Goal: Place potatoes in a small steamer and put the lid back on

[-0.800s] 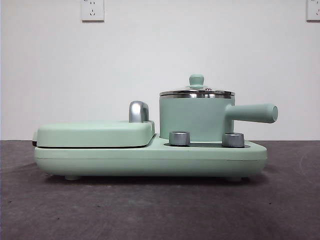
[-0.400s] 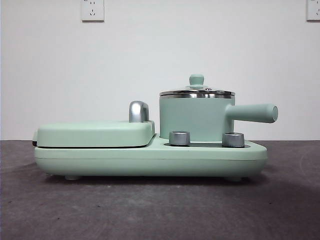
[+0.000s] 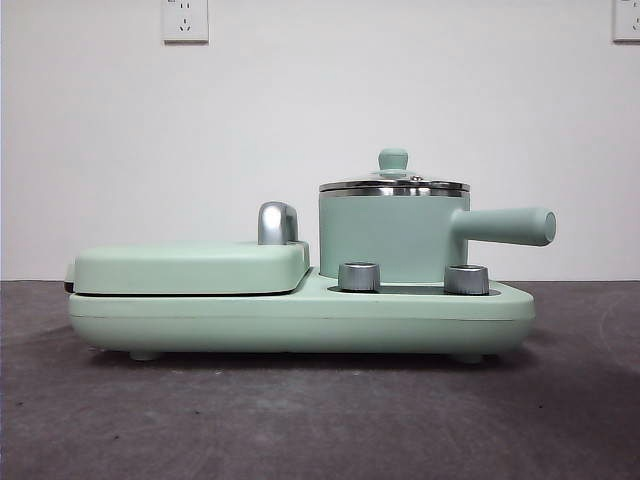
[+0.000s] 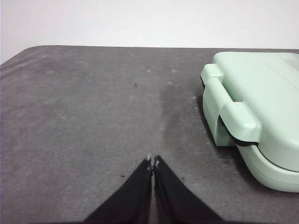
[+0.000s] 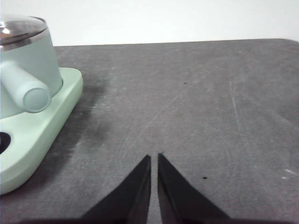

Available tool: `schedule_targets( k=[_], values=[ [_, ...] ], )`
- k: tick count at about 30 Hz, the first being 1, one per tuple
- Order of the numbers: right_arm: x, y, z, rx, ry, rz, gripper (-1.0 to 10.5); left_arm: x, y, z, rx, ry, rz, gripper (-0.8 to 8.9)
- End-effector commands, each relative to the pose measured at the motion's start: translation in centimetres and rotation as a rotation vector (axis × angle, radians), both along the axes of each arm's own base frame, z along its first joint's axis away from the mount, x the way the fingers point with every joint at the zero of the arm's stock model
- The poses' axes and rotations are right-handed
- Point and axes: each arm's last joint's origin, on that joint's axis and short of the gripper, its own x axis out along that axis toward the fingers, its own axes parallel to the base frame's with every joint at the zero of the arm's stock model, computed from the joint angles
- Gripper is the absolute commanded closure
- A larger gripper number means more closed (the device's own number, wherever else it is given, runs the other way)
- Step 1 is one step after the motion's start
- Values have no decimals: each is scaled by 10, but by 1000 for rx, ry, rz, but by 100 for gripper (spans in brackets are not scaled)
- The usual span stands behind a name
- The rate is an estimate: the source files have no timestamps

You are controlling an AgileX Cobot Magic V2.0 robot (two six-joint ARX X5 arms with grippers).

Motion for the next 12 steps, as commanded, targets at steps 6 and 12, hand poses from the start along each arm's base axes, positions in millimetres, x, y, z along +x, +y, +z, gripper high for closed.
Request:
schedule_targets(
  k=[6, 12],
  values=[
    [0, 0, -2, -20, -4, -6, 925, 1, 0, -7, 11, 24, 4, 805],
    [1, 0, -1, -20, -14, -7, 925, 1, 0, -7, 11, 24, 4, 805]
  ],
)
